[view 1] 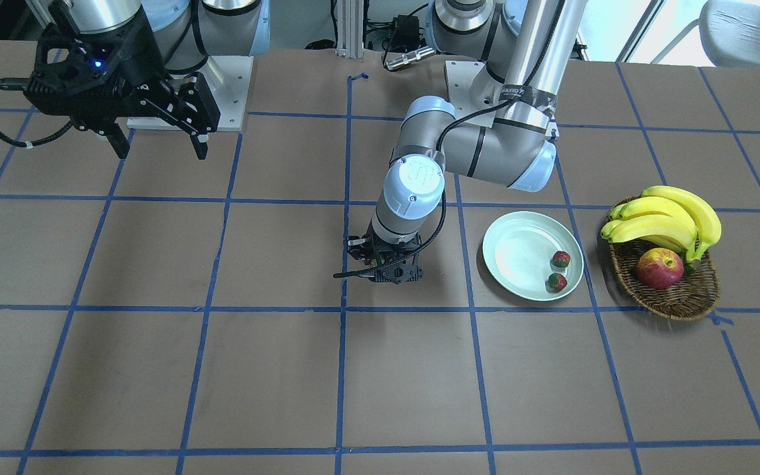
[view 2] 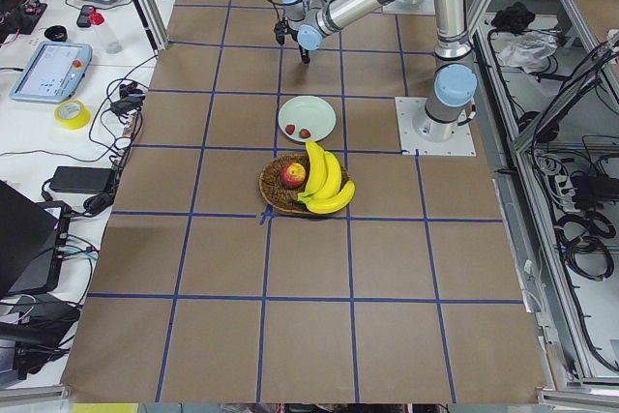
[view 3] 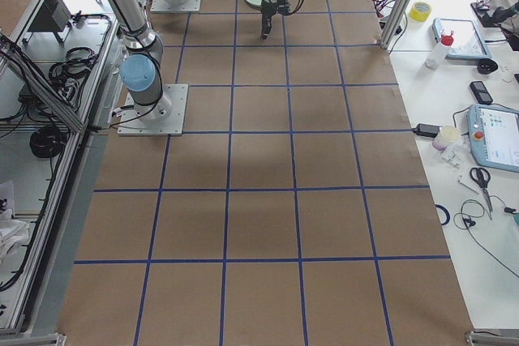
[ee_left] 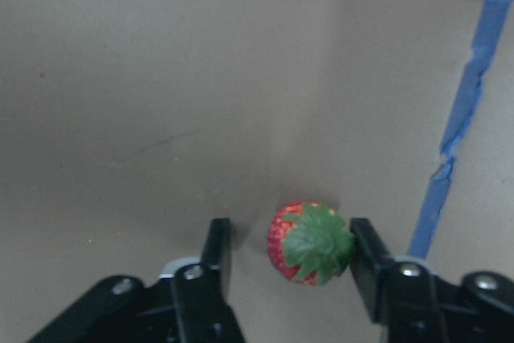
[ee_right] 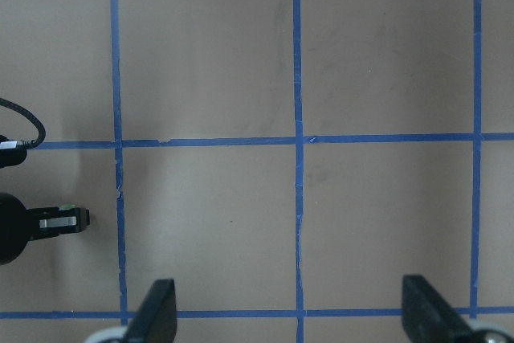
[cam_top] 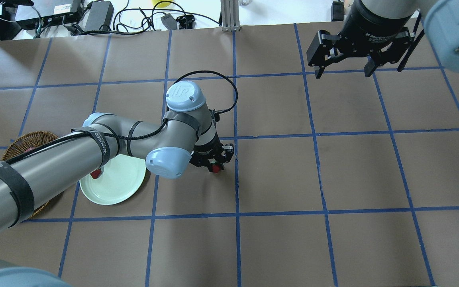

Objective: Collect all strawberries into plate
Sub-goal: 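Carry the last strawberry onto the plate and release it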

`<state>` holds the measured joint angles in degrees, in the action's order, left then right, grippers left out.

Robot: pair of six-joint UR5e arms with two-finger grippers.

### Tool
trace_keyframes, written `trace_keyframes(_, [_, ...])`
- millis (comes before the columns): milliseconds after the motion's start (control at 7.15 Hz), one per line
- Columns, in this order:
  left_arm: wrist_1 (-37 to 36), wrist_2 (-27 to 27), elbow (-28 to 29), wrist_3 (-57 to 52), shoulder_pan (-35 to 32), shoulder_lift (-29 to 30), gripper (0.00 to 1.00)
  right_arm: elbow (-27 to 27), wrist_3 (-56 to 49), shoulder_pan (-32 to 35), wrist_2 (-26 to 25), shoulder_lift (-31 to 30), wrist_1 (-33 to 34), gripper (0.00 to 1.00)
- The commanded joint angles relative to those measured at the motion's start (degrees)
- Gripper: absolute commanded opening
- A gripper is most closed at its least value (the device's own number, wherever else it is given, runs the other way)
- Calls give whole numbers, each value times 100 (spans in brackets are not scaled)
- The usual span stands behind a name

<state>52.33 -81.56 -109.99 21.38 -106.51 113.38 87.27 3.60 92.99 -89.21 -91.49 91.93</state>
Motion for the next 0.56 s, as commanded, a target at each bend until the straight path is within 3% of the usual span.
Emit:
trace_keyframes(0, [5,-157,118,-81,68,-201,0,0,9,0,-8,0,0,100])
trace_keyframes(419, [775,-1147,391,-430,470,-290,0,-9,9,0,9,0,0,100])
